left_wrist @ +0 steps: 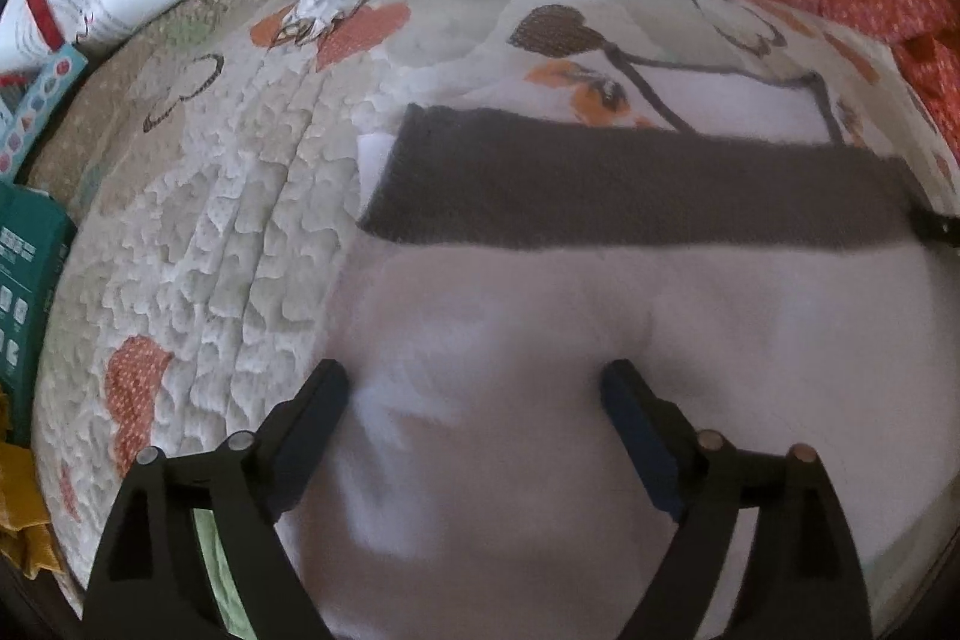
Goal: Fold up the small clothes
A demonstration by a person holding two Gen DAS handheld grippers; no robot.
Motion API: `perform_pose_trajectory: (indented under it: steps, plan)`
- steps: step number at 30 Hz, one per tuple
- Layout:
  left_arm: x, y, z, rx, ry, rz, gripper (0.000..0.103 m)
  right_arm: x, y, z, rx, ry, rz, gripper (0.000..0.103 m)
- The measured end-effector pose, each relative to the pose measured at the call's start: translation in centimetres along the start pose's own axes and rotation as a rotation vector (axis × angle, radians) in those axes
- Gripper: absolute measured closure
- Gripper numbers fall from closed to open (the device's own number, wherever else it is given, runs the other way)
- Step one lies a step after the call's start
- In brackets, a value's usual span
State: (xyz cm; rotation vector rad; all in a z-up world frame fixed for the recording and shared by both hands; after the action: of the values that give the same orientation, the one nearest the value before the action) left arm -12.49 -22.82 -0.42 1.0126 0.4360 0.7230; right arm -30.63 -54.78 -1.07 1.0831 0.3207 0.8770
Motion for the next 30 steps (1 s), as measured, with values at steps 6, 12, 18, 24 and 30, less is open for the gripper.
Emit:
perform_pose_trajectory:
  steps: [6, 12, 18, 24, 30]
  plan:
    - [5.0, -0.9, 2.1, -0.002, 0.161, 0.049, 0.015, -1.8, -0.2, 1.1, 0.008, -0.093, 0.029, 0.097]
    - [8.5, 0.0, 1.9, -0.015, 0.268, 0.191, 0.015, -2.0, 1.4, 1.1, -0.032, -0.104, -0.065, 0.08]
    - [9.1, 1.2, 0.6, -0.014, 0.33, 0.122, 0.015, -2.9, 4.5, 0.2, -0.078, -0.161, -0.064, 0.055]
    - [6.9, 3.2, -0.9, -0.03, 0.31, 0.049, 0.015, -4.6, 6.6, -2.2, -0.064, -0.296, 0.012, 0.052]
    - [6.7, 5.0, -2.2, -0.06, 0.326, 0.022, 0.015, -7.6, 8.9, -4.1, -0.077, -0.461, 0.095, 0.045]
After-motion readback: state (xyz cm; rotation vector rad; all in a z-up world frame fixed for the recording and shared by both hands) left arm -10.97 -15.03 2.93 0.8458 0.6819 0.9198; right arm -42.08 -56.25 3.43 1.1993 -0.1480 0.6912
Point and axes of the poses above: each gripper's, at about its wrist camera, not at the fingertips, and y roughly against the way its jaws point, x to its left, z to its top, the point moved 1 cm from there along -y, roughly the way its jaws point, and after that the axes turned 7 degrees about -z, right-handed, at the moved point
